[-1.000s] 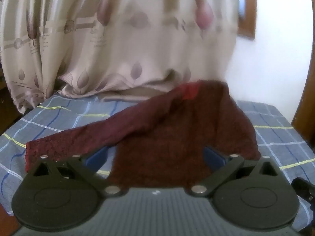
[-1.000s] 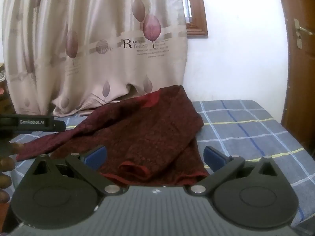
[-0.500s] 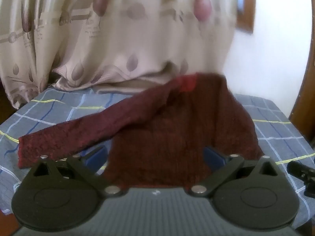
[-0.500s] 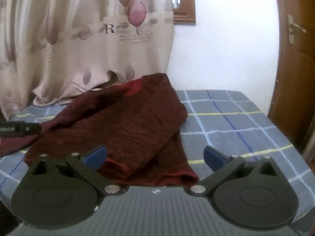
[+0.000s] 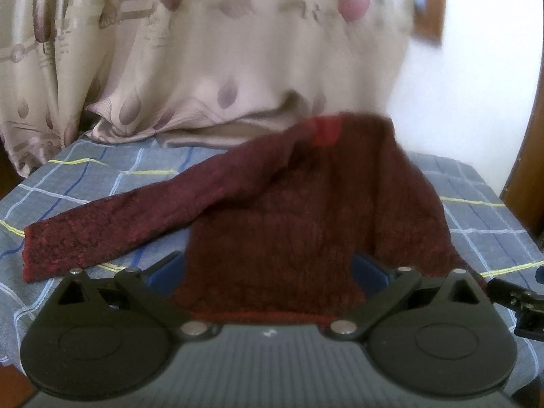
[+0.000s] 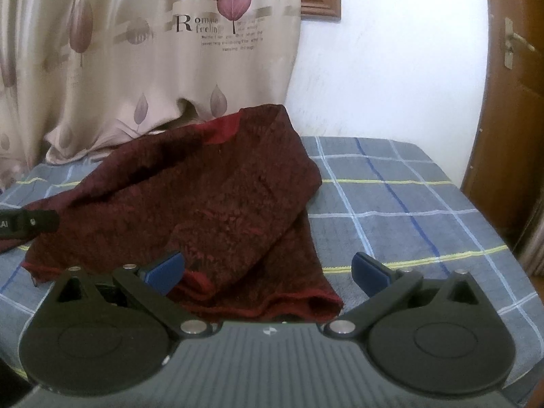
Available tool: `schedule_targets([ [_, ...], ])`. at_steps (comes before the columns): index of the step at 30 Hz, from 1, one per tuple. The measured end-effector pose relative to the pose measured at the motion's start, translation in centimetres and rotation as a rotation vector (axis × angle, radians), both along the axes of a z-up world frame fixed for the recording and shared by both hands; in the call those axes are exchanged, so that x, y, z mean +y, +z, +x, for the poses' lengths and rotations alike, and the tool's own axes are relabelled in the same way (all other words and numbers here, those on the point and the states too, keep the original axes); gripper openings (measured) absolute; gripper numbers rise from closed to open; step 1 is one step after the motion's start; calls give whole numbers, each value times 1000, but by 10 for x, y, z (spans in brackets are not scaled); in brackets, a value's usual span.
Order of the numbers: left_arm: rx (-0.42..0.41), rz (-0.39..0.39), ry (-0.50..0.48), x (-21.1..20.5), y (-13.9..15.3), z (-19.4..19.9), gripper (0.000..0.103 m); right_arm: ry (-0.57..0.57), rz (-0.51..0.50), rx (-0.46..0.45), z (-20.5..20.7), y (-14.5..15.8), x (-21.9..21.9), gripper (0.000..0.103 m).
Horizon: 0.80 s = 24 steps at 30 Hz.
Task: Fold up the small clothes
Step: 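Move both grippers over the dark red sweater toward its hem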
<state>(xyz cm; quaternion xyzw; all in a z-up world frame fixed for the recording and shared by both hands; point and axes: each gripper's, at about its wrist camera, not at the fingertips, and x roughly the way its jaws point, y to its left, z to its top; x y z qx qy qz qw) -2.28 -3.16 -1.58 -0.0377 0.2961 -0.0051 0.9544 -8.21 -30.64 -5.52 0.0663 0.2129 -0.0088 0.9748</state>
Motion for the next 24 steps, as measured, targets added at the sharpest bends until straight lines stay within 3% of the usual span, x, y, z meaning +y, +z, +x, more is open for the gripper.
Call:
schedule_targets([
  [24, -29, 22, -4, 7, -6, 11, 103, 10, -17, 66, 25, -10, 2, 103],
])
